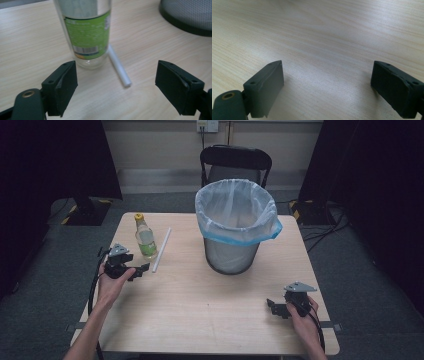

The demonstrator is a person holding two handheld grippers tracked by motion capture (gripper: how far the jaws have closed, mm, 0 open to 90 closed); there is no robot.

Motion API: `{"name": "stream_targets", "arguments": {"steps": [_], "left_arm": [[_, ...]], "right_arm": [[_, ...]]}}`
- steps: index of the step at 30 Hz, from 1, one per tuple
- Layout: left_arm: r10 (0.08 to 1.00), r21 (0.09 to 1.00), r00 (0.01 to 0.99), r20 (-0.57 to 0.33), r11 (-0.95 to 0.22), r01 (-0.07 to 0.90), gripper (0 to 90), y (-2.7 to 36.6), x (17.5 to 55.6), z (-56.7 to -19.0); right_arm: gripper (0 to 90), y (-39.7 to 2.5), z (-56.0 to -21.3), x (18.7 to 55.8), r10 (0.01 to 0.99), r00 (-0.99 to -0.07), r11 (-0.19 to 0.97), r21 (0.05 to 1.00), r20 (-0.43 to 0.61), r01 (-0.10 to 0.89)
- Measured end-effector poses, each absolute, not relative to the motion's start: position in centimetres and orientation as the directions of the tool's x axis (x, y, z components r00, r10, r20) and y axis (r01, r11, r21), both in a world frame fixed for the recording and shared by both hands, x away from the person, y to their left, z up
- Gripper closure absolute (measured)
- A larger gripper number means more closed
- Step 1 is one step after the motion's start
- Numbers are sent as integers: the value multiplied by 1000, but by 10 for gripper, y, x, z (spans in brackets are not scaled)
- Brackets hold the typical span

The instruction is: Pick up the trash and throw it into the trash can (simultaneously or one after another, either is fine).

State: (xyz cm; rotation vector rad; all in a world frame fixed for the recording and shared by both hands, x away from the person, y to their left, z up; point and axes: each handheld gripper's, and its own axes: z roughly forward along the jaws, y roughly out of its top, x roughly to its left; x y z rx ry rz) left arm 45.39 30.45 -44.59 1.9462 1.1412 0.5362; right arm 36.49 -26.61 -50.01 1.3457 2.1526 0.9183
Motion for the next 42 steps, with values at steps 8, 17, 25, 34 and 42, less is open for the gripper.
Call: {"name": "stream_targets", "arguments": {"steps": [8,17,25,34,42], "left_arm": [[866,805,498,-30,-275,526,180,302,478,-442],[874,801,485,-43,-260,539,159,297,512,-452],[881,805,467,-70,-227,548,158,295,527,-468],[893,834,444,-68,-193,517,197,293,534,-475],[899,845,434,-53,-192,500,197,291,538,-481]], "right_arm": [[103,-266,-500,365,902,-432,307,730,-18,610],[102,-266,-500,365,901,-434,310,730,-21,609],[102,-266,-500,365,901,-434,308,729,-17,611],[102,-266,-500,365,901,-434,309,729,-18,611],[102,-266,-500,365,901,-434,309,729,-18,611]]}}
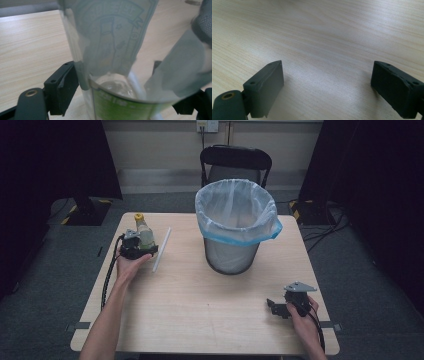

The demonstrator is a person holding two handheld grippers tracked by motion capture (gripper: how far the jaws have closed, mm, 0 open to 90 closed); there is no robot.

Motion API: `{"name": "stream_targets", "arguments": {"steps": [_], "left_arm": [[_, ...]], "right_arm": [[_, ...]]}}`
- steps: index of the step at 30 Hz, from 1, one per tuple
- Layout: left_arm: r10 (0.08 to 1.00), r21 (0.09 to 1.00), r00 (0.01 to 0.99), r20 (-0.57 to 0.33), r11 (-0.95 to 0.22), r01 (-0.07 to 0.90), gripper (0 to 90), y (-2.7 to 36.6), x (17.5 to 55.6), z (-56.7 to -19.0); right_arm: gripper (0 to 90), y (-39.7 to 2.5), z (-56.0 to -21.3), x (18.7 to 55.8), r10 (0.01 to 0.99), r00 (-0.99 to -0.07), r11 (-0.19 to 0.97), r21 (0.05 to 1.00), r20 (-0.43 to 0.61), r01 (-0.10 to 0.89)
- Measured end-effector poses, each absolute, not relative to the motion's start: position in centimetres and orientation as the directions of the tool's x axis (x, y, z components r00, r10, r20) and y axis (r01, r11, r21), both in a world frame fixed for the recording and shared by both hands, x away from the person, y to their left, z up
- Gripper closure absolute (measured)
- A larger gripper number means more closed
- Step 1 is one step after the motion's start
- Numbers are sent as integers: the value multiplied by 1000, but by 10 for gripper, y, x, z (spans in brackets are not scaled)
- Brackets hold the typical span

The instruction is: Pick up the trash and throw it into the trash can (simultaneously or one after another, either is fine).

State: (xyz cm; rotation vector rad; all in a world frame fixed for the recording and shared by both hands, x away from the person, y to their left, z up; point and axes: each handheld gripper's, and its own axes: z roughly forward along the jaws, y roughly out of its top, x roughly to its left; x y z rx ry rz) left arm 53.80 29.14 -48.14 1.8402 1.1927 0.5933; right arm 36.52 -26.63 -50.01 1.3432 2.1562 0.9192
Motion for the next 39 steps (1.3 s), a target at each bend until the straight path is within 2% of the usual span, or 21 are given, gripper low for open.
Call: {"name": "stream_targets", "arguments": {"steps": [5,11,20,39], "left_arm": [[899,849,435,-45,-195,492,198,290,539,-483],[894,856,448,-16,-219,469,273,286,540,-483],[897,847,442,-6,-230,479,281,286,538,-482],[905,854,420,-72,-161,494,281,304,526,-460]], "right_arm": [[102,-266,-500,365,901,-433,308,729,-17,611],[102,-266,-500,365,901,-434,309,729,-17,611],[102,-266,-500,365,901,-434,308,729,-17,611],[102,-266,-500,365,901,-434,309,729,-18,611]]}}
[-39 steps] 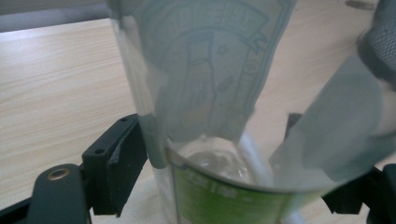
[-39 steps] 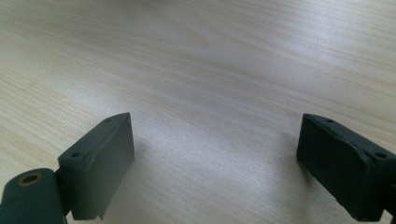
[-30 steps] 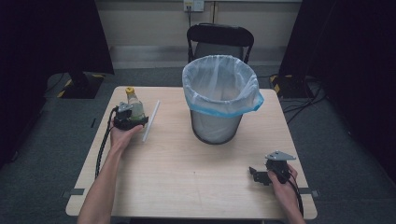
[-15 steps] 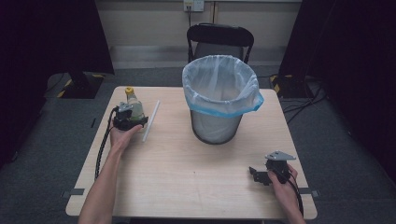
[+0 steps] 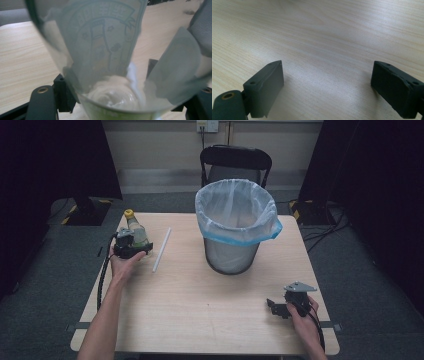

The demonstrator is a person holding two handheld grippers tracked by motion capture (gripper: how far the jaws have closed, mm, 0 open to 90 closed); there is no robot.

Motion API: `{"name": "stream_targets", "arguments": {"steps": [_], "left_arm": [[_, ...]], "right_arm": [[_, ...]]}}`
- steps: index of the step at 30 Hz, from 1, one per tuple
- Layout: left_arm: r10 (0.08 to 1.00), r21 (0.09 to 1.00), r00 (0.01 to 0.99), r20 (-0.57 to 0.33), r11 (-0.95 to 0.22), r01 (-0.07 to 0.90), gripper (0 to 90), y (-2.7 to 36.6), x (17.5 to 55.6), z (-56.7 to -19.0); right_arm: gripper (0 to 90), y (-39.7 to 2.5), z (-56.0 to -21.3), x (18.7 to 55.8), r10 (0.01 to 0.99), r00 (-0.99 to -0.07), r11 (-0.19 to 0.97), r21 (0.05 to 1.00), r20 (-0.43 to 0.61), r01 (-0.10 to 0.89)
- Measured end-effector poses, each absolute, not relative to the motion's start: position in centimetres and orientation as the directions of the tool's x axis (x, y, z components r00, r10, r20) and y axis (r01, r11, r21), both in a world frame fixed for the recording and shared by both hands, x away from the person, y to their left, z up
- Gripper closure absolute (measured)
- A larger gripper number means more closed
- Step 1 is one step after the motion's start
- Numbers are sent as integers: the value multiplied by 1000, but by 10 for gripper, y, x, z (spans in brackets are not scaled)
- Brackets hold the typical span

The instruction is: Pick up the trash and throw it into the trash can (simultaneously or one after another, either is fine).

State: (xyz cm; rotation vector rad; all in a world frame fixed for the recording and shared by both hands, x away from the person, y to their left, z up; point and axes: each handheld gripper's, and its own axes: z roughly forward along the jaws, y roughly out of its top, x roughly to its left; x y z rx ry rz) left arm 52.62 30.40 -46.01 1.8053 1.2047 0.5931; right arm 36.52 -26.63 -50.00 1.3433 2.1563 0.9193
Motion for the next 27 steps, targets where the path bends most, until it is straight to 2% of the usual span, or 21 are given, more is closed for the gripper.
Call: {"name": "stream_targets", "arguments": {"steps": [9,27], "left_arm": [[883,876,453,-124,-117,467,281,301,518,-446],[827,914,546,-136,-108,392,281,286,502,-401]], "right_arm": [[102,-266,-500,365,901,-434,309,729,-19,610],[103,-266,-500,365,901,-434,308,729,-18,611]]}}
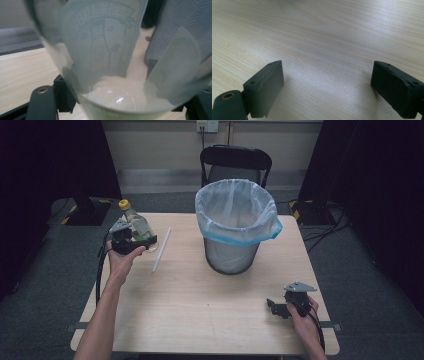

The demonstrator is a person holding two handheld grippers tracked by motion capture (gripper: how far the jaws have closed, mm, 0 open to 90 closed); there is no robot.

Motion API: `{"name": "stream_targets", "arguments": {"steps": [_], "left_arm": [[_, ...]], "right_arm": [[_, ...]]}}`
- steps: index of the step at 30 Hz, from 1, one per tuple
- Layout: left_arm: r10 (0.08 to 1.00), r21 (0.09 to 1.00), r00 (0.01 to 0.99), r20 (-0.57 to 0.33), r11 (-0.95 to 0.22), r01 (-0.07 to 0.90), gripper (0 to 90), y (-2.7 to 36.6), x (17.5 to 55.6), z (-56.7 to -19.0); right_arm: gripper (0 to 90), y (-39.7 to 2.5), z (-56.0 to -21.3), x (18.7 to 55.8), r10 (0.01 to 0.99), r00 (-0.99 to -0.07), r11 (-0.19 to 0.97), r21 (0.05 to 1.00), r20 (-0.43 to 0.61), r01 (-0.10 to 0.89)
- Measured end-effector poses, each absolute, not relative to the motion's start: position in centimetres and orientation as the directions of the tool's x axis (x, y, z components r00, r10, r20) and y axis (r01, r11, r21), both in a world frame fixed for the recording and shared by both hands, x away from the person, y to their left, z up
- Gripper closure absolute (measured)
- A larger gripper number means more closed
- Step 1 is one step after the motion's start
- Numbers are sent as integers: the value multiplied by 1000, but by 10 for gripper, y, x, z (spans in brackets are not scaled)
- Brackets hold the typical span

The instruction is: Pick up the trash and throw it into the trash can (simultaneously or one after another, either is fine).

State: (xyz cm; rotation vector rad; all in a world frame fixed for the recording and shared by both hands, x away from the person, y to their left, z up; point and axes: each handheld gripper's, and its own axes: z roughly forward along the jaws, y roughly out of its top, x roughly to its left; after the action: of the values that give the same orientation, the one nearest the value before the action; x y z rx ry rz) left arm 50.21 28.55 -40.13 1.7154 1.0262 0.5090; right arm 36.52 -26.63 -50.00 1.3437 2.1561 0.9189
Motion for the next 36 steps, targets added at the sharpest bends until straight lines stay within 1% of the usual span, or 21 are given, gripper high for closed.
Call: {"name": "stream_targets", "arguments": {"steps": [4,8,12,17,24,36], "left_arm": [[796,925,581,-171,-73,372,281,281,502,-392],[794,929,585,-163,-76,363,281,275,501,-387],[781,930,608,-144,-104,353,281,269,501,-378],[764,937,629,-143,-100,334,281,264,499,-367],[729,956,669,-144,-71,283,281,258,491,-340],[703,967,701,-122,-74,243,281,239,485,-316]], "right_arm": [[102,-266,-500,365,901,-434,309,730,-19,610],[103,-266,-500,365,901,-434,309,729,-18,611],[103,-266,-500,365,901,-434,309,729,-18,611],[103,-266,-500,365,901,-434,308,729,-17,611],[103,-266,-500,365,901,-434,310,730,-19,610],[102,-266,-500,365,901,-434,308,729,-17,611]]}}
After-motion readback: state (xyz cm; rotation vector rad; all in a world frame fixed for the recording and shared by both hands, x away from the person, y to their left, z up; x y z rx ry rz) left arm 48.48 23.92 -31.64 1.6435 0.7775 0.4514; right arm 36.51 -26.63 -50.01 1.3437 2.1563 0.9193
